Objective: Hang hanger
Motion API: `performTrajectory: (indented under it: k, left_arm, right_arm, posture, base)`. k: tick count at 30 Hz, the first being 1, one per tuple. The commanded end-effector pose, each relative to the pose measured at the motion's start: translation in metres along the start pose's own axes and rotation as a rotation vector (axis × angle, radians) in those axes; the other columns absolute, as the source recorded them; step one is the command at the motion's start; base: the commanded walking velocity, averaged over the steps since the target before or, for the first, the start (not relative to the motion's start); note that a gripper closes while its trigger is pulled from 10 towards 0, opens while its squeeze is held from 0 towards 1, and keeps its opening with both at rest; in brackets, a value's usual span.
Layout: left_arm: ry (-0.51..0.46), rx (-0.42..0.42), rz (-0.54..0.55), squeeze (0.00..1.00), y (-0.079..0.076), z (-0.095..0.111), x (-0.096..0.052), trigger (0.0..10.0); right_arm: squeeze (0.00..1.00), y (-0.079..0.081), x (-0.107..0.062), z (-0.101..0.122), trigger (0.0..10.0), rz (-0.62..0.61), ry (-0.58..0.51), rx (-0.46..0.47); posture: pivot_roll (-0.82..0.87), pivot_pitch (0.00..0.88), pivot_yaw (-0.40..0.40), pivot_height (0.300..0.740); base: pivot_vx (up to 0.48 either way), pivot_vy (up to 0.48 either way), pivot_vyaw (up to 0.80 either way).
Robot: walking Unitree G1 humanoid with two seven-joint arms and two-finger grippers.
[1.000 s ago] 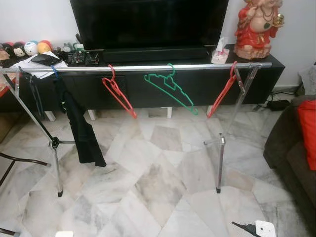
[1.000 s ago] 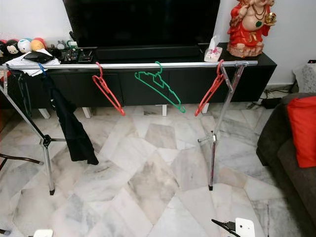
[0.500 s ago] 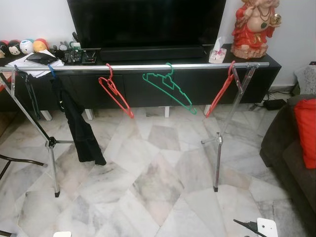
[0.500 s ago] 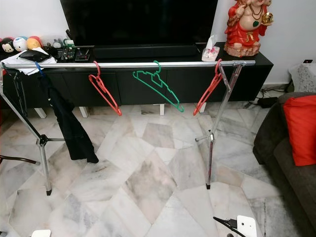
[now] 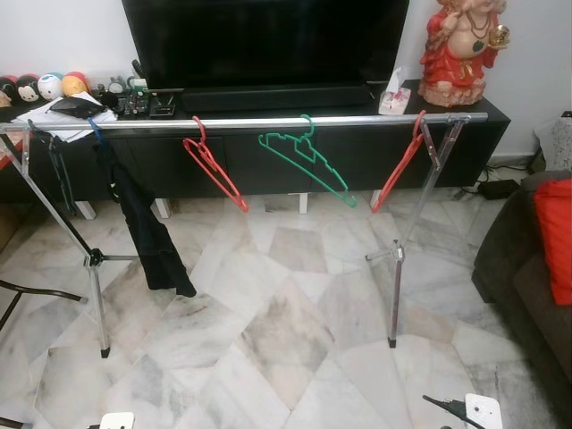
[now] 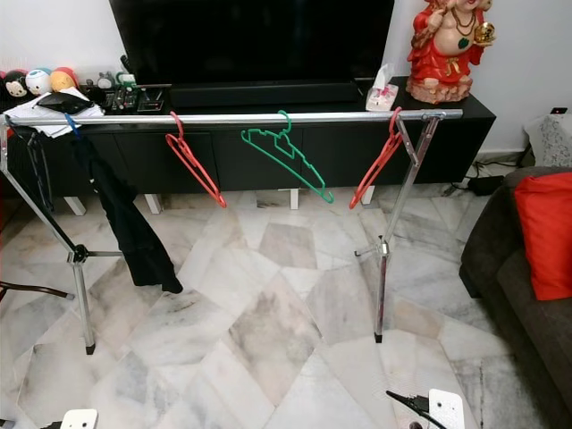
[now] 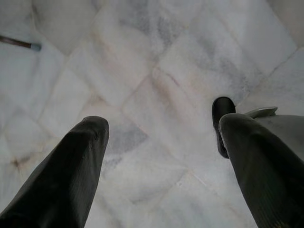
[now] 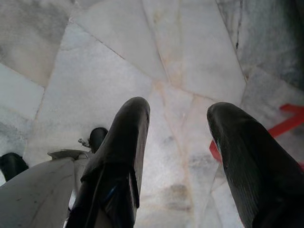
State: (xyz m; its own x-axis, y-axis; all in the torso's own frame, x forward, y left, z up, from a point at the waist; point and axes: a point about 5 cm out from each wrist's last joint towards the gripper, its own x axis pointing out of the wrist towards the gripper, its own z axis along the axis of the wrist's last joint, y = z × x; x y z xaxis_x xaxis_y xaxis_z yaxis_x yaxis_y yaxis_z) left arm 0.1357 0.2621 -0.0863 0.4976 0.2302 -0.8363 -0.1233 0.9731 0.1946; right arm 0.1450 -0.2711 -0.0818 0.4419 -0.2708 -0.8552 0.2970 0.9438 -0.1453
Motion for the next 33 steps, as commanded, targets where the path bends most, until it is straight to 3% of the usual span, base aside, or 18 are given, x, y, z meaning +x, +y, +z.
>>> performTrajectory:
  k: [1, 14, 28, 33]
  left_arm:
    - [0.005, 0.035, -0.018, 0.00, -0.0030, 0.0009, 0.0005, 10.0]
    - [0.015, 0.006, -0.027, 0.00, -0.0045, 0.0022, 0.0011, 10.0]
    - [0.010, 0.037, -0.038, 0.00, -0.0064, 0.0051, 0.0018, 10.0]
    - [0.010, 0.054, -0.040, 0.00, -0.0085, 0.0069, 0.0023, 10.0]
  right_arm:
    - [0.00, -0.0049, -0.0004, -0.0021, 10.0, -0.012, 0.015, 0.016]
    - [0.00, -0.0052, -0.0001, 0.0011, 10.0, -0.008, 0.010, -0.007]
    - [0.00, -0.0050, -0.0001, 0.0009, 10.0, -0.005, 0.013, -0.007]
    - [0.00, -0.0052, -0.0001, 0.0016, 10.0, -0.006, 0.011, -0.003]
  posture:
    - [-0.13, 0.000, -0.008, 0.740]
    - [-0.13, 0.000, -0.003, 0.740]
    - [-0.13, 0.000, 0.001, 0.740]
    - [-0.14, 0.000, 0.002, 0.740]
  base:
    - [0.000, 0.000, -0.73]
    - [0.000, 0.000, -0.73]
    - [0.000, 0.000, -0.73]
    - [0.000, -0.412, -0.73]
